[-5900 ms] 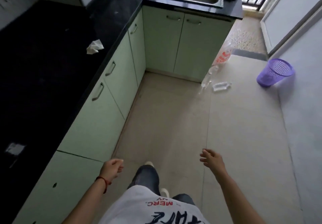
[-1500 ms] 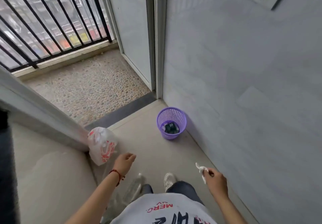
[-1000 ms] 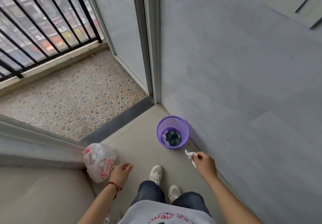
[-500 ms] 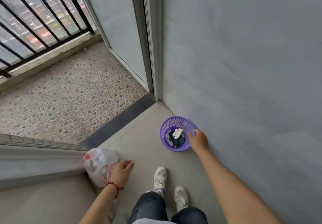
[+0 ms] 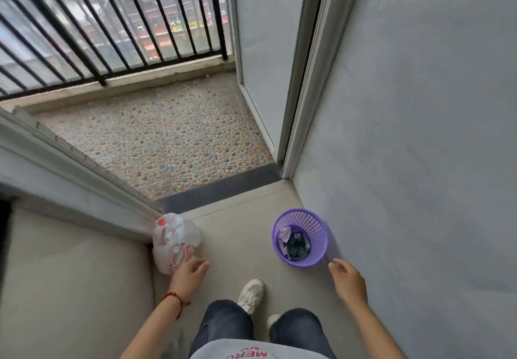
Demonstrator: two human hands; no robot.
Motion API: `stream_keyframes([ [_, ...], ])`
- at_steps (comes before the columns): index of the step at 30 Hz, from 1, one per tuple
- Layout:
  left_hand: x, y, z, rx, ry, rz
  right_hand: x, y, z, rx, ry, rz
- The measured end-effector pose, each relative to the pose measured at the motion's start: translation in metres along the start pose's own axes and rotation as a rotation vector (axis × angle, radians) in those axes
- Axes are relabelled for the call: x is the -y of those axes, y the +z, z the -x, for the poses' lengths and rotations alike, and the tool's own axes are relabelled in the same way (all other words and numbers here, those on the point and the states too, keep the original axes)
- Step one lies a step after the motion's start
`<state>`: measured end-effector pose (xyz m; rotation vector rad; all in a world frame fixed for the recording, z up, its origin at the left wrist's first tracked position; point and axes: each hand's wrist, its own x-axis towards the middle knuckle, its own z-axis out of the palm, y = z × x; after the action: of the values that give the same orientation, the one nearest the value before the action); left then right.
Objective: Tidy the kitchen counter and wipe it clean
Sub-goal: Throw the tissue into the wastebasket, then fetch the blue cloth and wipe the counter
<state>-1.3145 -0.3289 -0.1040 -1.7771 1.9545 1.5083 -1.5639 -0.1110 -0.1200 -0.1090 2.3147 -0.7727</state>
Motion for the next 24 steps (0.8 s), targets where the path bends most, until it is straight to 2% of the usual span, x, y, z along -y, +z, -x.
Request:
stream_keyframes([
  [5,0.053,0.023,0.05,-0.163,-0.16,0.222,-0.009,0.002,-0.002,0.181,-0.12,0.173],
  [10,0.104,0.065,0.126,-0.259,-0.308,0.429,-0.021,0.006,0.012,0.359,-0.284,0.421],
  [13,0.134,0.078,0.176,-0.394,-0.381,0.578,-0.016,0.019,0.031,0.47,-0.372,0.569],
  [19,0.239,0.127,0.27,-0.628,-0.63,0.91,0.001,0.087,0.093,0.687,-0.605,0.832],
  [24,0.293,0.181,0.36,-0.835,-0.767,1.126,0.002,0.162,0.186,0.845,-0.9,1.054],
])
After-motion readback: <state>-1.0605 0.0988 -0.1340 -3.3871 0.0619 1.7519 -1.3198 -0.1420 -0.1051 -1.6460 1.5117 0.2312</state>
